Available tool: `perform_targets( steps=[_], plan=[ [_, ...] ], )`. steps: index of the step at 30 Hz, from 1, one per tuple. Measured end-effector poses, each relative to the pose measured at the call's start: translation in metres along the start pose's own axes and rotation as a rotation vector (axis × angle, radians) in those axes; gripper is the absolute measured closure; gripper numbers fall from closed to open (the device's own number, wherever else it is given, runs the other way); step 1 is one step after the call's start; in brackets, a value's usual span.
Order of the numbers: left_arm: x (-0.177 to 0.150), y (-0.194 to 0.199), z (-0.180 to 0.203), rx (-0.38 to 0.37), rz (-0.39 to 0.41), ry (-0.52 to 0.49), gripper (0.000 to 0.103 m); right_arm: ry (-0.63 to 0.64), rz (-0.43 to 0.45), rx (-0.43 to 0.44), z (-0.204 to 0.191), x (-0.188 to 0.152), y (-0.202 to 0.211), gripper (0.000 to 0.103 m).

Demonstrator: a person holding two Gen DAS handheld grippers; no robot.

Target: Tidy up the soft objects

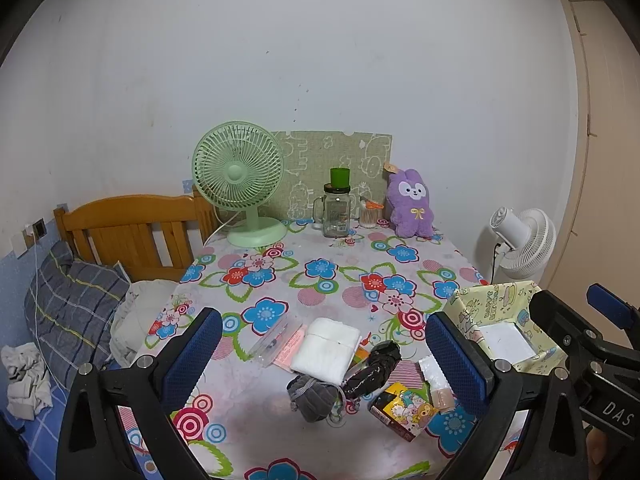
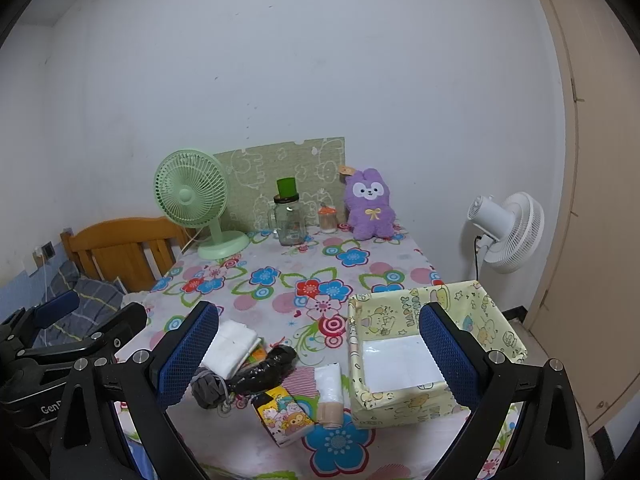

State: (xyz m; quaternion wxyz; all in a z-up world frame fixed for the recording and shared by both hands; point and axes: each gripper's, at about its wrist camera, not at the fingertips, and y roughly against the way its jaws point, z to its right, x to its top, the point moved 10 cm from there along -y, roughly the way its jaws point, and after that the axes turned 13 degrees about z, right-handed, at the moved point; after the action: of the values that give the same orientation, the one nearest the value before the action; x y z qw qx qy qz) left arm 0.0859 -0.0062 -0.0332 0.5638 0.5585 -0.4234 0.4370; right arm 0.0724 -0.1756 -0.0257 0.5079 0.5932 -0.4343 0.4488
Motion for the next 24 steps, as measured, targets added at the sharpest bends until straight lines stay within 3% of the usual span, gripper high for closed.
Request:
perform_targets(
  steps=[24],
  plan=[
    [0.0010,0.0012,0.0007,-0.001,0.014,-0.003,0.002,-0.003,-0.001,-0.009,0.0016,0.0024,0.0022,0.002]
  ],
)
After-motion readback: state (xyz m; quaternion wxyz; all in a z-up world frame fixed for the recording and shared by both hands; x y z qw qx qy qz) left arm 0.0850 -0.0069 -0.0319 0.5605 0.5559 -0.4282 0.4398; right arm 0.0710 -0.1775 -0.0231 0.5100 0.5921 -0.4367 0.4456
